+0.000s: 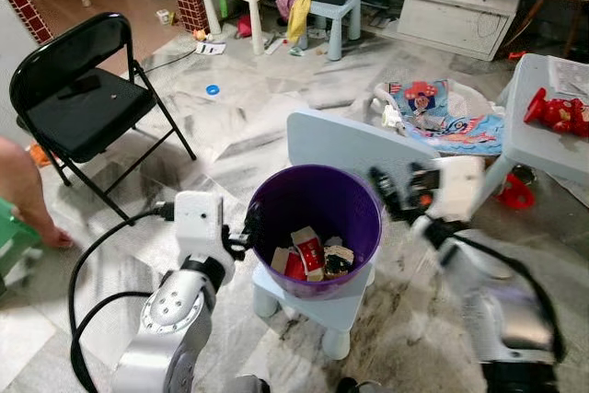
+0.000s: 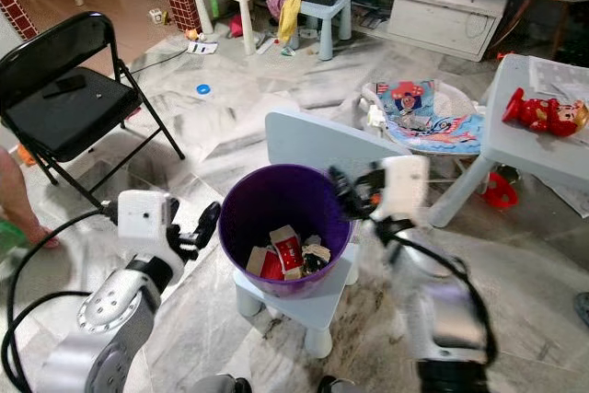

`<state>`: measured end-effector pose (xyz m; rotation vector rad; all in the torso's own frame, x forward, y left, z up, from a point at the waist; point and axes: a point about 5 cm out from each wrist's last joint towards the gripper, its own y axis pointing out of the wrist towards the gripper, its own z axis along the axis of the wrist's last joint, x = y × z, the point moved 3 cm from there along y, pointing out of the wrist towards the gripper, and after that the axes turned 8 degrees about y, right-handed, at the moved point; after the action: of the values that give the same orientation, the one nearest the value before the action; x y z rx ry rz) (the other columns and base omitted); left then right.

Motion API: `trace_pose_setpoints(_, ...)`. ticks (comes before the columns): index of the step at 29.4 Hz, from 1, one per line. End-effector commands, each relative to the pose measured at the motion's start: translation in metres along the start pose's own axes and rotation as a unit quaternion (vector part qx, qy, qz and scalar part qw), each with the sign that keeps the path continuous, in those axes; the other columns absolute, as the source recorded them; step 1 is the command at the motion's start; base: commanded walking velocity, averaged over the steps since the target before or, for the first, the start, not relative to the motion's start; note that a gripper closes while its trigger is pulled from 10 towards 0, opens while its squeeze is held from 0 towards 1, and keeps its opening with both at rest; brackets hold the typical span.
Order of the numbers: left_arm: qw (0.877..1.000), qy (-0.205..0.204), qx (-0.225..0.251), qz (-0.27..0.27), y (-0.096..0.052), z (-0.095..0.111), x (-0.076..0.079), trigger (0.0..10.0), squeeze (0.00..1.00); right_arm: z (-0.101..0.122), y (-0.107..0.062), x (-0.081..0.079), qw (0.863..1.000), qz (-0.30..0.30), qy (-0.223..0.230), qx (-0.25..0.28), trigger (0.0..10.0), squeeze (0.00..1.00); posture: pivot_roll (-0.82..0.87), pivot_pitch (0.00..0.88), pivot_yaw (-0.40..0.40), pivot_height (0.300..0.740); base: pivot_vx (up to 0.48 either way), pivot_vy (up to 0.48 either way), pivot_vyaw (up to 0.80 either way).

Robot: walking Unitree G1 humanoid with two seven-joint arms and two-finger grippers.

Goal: Picking trash to rubbish bin

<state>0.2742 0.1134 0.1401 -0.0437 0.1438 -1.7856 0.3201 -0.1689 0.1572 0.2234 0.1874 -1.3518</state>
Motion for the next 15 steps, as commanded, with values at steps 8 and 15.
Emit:
trace_pose_setpoints(8, 0.999, 0.01, 0.034, -0.02, 0.009, 0.009, 0.005, 10.0, 0.0, 0.029, -0.027, 0.022, 0.996, -0.063, -0.038, 0.058, 10.0, 1.0, 0.01, 0.103, 0.048, 0.74, 0.0, 0.0, 0.0)
trace_pose_setpoints(15, 0.996, 0.031, 0.078, 0.003, 0.015, 0.019, -0.001, 10.0, 0.0, 0.04, -0.044, 0.022, 0.989, -0.099, 0.033, 0.107, 10.0, 0.26, 0.0, 0.1, 0.058, 0.74, 0.0, 0.0, 0.0)
